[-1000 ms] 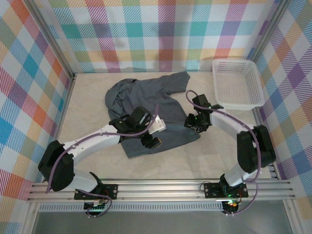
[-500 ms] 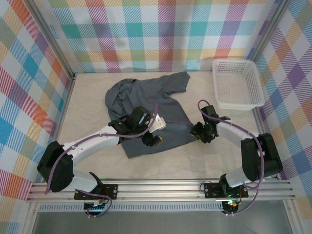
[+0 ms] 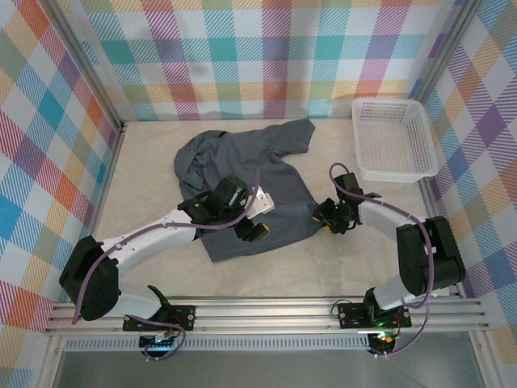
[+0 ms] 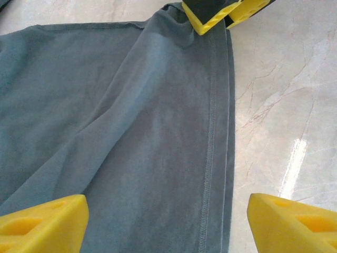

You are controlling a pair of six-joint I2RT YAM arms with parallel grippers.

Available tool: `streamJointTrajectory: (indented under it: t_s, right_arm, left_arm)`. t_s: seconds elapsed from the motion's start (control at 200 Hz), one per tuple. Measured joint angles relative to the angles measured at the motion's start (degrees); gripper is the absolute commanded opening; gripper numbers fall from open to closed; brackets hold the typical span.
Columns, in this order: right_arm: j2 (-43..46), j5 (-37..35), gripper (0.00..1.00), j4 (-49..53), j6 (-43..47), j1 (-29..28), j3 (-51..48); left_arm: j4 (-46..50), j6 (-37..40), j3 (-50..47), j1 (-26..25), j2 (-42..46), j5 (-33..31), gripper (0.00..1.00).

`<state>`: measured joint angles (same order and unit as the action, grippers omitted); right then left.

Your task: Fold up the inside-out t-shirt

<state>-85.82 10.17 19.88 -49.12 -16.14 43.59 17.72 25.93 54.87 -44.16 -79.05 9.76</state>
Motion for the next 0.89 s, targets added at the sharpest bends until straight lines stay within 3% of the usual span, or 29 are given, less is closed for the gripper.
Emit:
streamJointTrajectory:
  t_s: [0.395,0.455,0.505,0.555,0.58,0.665,0.725,0.895]
  right_arm:
    - [-0.74,0.94,0.24,0.07,1.70,0.02,0.04]
    - [-2.32,1.99,0.29,-1.01,1.75,0.00,0.04]
    - [-3.08,2.84,0.40,-1.92,1.44,0.00,0.04]
    - [-3.37,3.63,0.41,-3.17,1.20,-0.07,0.02]
    - [-3.39,3.98,0.37,-3.80,1.01,-0.09,0.02]
    - [-3.39,5.42,0.12,-5.92,0.15,-0.24,0.00]
    - [-3.23,6.43,0.00,-7.04,-0.76,-0.39,-0.09]
    - [2.29,7.87,0.00,-6.93,-4.22,-0.46,-0.85]
  left_arm:
    - [-0.11,-0.42,0.02,0.00,-0.07,0.00,0.79]
    - [-0.11,-0.61,0.02,0.00,-0.07,0.02,0.79]
    - [-0.15,-0.70,0.02,0.00,-0.07,0.02,0.79]
    - [-0.37,-0.96,0.02,0.00,-0.07,0.15,0.79]
    - [-0.72,-1.09,0.02,0.00,-0.09,0.26,0.79]
    - [-2.64,-2.27,0.00,0.00,-0.24,0.98,0.79]
    - [-4.33,-3.50,0.00,0.00,-0.70,1.77,0.79]
    - [-9.60,-8.17,-0.42,-0.07,-3.32,4.26,0.80]
